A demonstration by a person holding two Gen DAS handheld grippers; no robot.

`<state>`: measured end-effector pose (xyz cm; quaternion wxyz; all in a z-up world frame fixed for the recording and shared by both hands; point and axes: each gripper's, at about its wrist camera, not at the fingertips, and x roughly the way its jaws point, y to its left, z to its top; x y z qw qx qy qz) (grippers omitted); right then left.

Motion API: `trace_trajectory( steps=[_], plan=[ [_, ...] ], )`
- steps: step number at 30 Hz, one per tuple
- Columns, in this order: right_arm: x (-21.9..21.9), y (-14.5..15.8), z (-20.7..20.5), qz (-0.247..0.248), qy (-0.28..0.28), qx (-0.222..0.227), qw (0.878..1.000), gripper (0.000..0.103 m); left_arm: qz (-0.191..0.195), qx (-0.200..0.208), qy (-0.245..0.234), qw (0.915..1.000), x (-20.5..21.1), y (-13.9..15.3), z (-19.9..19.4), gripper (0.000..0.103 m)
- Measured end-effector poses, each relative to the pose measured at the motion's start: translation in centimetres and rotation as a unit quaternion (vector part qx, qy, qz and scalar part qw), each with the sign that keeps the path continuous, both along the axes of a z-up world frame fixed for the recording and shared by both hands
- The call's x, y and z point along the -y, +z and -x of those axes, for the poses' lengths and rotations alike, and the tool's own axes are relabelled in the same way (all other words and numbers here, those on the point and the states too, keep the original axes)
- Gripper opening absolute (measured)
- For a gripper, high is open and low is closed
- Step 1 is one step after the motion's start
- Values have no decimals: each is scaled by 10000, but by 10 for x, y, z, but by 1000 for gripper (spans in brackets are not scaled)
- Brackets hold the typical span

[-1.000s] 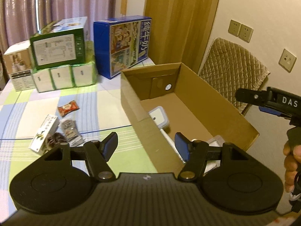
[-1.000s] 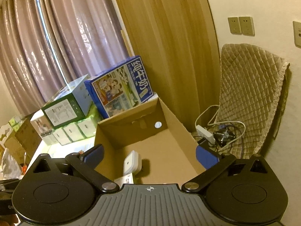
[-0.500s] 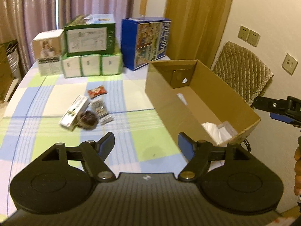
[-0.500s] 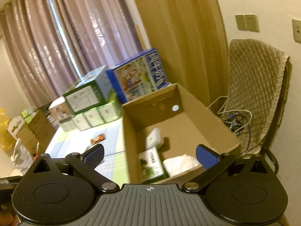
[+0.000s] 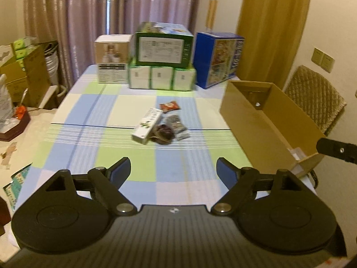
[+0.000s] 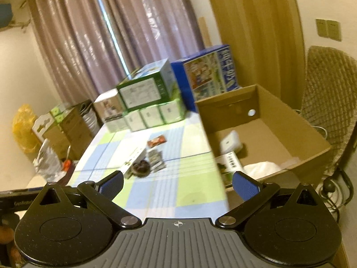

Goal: Organize objects

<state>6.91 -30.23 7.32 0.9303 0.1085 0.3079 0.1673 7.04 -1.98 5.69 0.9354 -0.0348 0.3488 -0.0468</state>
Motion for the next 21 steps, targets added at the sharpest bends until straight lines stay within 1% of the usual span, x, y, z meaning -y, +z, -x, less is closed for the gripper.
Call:
trace_trajectory(
  steps=[5,11,21],
  plan=[
    [-20,-7,1,70,159,-81,9998,101,-46,-35,140,9999,-20,-1,6,87],
    [-37,-13,2,147,311,-125,9993,101,-44,-54,275,9996,-37,-3,9,89],
    [-50,-20,-3,282,447,-154,9985,101,-59,-107,354,9993,-49,-9,5,93]
  ],
)
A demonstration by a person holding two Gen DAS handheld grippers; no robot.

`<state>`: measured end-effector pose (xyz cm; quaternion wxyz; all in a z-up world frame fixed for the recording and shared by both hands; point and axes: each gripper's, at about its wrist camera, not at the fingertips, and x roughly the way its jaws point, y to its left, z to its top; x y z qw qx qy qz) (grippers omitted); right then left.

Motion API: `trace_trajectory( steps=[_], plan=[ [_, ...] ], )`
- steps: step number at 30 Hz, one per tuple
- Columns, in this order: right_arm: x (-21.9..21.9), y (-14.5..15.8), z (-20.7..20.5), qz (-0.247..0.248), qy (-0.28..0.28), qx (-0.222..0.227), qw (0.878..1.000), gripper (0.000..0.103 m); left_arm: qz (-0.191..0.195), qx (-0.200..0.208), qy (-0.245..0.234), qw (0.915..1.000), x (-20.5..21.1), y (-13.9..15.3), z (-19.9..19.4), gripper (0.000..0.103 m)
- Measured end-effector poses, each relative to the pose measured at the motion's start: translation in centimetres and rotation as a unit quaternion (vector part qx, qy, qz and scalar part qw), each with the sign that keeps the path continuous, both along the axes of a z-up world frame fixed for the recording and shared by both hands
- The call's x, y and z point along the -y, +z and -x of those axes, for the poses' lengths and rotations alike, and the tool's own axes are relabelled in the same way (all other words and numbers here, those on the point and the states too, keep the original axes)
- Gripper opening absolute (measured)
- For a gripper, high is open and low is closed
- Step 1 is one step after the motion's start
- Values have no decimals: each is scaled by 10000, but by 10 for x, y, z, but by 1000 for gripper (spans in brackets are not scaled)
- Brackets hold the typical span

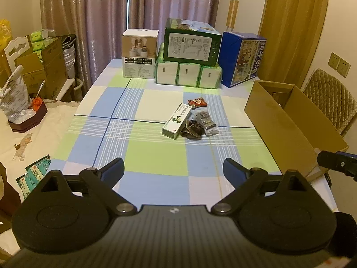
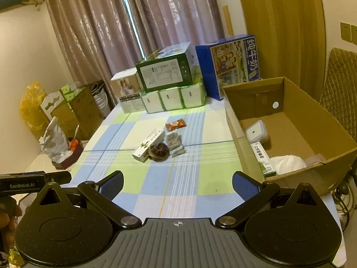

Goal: Organize objects

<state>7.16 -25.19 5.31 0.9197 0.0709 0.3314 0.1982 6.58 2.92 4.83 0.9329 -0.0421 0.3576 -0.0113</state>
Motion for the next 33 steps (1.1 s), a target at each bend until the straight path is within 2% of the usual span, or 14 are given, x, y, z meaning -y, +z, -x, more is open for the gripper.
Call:
trace_trajectory(
  steps=[9,18,24,30,33],
  plan=[
    [-9,-10,-9,119,78,-35,9999,101,-39,9,-108,9999,-5,-10,-13,94],
    [-22,-25,-31,237,170,8,9996,101,-137,-164,-280,9994,-9,-30,-47,94],
    [-37,-44,-59,353,297,67,9989,101,-209,-277,-372,9987,-11,-52,-80,94],
    [-55,-69,-94,532,401,55,9978,100,-464,-254,-437,9976,-14,-75,-115,91],
    [-63,-83,-113,598,464,21,9971,94,-507,-274,-480,9972,-16,-88,-135,90]
  ],
)
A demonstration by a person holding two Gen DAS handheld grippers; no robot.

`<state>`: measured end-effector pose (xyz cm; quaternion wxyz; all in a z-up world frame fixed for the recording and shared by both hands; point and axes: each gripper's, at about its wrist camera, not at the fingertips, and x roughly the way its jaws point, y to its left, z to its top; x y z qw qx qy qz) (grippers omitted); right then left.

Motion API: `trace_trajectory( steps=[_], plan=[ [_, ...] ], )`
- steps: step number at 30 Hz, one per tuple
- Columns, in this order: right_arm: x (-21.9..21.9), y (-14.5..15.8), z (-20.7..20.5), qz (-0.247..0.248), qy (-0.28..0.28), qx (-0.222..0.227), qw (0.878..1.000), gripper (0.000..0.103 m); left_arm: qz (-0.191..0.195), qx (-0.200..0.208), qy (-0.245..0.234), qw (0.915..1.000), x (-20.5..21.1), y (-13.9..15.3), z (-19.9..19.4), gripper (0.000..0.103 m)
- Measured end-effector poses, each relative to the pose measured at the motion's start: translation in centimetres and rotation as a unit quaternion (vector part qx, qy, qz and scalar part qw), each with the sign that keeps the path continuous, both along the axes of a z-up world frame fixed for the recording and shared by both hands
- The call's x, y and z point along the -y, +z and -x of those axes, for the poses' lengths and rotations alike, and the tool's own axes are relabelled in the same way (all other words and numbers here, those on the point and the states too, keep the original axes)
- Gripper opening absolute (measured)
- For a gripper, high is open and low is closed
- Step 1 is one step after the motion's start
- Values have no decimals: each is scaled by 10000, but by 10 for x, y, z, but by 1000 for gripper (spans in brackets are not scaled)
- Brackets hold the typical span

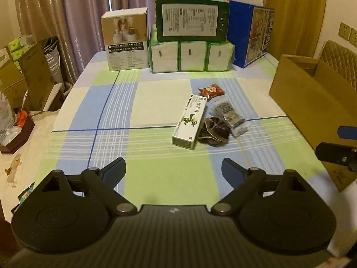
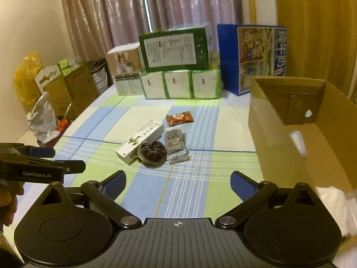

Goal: Organize objects

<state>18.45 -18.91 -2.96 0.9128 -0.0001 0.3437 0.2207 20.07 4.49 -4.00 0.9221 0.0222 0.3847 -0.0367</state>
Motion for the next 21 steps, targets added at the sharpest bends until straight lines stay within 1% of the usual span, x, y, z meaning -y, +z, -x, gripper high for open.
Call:
trace_trajectory(
  steps=[2,3,4,5,9,12,14,18,19,21],
  plan=[
    [-6,-11,-12,40,41,-16,10000,85,40,6,-115,9999,-1,-9,-12,86],
    [-9,-18,-18,81,59,-31,9999,82,80,-2,-171,9998,-1,-13,-17,84],
    [-12,-23,-24,106,78,-56,9999,79,105,-20,-199,9997,-1,-17,-21,80],
    [-15,-30,-30,125,96,-95,9998,78,111,-45,-224,9997,-1,-21,-26,79],
    [-24,-44,-49,168,166,-181,9996,77,31,-26,-342,9994,2,-37,-42,78],
    [-32,-50,-60,202,284,-167,9993,76,-11,2,-418,9991,6,-49,-55,76],
    [-39,-55,-67,284,367,-132,9988,76,-34,7,-455,9990,8,-56,-63,73],
    [-45,-66,-84,451,414,-126,9980,75,-128,38,-540,9984,10,-66,-78,71],
    [-46,-69,-90,469,406,-145,9980,74,-139,31,-560,9983,10,-68,-82,68],
    [-45,-73,-100,416,404,-195,9981,69,-189,30,-578,9981,11,-71,-88,66]
  ],
)
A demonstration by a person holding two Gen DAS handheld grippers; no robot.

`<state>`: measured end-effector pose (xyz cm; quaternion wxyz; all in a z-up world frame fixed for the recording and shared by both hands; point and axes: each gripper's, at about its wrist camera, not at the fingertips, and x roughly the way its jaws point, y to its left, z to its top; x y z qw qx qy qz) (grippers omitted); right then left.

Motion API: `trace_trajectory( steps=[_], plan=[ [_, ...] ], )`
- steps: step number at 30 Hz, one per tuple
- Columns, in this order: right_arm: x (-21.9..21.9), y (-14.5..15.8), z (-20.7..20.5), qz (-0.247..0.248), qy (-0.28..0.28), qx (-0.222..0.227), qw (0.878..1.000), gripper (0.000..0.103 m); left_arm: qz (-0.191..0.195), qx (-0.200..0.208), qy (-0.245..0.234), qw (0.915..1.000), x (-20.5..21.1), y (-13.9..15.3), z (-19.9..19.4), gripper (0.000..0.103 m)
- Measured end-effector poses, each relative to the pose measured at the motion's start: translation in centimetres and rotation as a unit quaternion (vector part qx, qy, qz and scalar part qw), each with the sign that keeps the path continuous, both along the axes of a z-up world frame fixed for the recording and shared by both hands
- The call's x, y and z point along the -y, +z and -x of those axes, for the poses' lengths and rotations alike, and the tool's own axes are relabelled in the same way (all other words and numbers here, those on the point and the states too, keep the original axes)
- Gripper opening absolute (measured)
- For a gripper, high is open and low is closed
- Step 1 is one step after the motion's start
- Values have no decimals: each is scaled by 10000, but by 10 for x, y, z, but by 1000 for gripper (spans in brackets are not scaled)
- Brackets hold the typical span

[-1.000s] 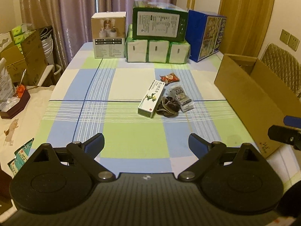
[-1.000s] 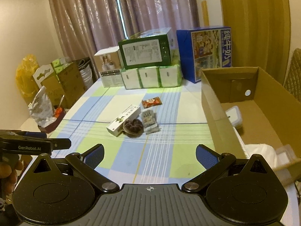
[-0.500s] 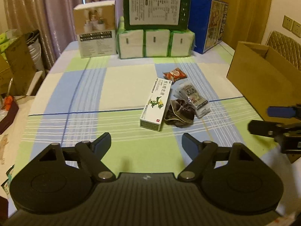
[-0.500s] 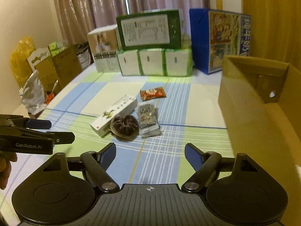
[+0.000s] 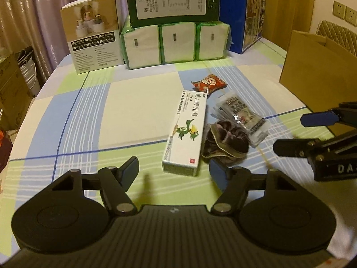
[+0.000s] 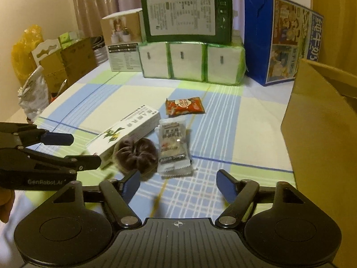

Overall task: Organize objects
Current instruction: 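Grasp the white ointment box with the left tool while the right tool grasps the wrapped snack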

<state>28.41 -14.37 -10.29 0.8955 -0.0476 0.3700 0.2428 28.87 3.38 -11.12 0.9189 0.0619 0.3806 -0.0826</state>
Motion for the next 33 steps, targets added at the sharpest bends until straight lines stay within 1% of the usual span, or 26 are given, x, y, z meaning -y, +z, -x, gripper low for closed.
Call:
trace_trajectory(
  steps=[2,9,12,16,18,20,21,25,28,33],
  plan=[
    [0,-3,-9,-47,-20,-22,10000,65,-25,2,-43,10000,0,-3,-6,60],
    [-8,-11,-33,-149,-49,32,9999,64,-47,13,-83,10000,4,-11,-22,55],
    [-17,-17,-44,-67,-28,71,9999,62,-46,-18,-84,10000,5,-13,-26,53],
    [-27,-27,-53,31,62,48,10000,51,-61,-14,-110,9999,6,-16,-31,50],
    [-32,-29,-53,128,122,142,9997,48,-59,-6,-121,9999,7,-17,-33,47],
    [-34,-29,-52,173,170,160,9996,37,-85,-12,-124,9999,7,-18,-34,44],
    [-34,-28,-51,198,162,149,9996,36,-74,-16,-127,9999,7,-18,-34,43],
    [-27,-25,-49,283,-67,14,9996,34,-41,-108,-66,9999,6,-15,-29,37],
    [-18,-23,-43,328,-279,-130,9990,34,-43,-217,56,9997,2,-13,-18,33],
    [5,-16,-24,221,-621,-503,9966,34,-12,-375,179,9991,0,-9,11,33]
  ],
)
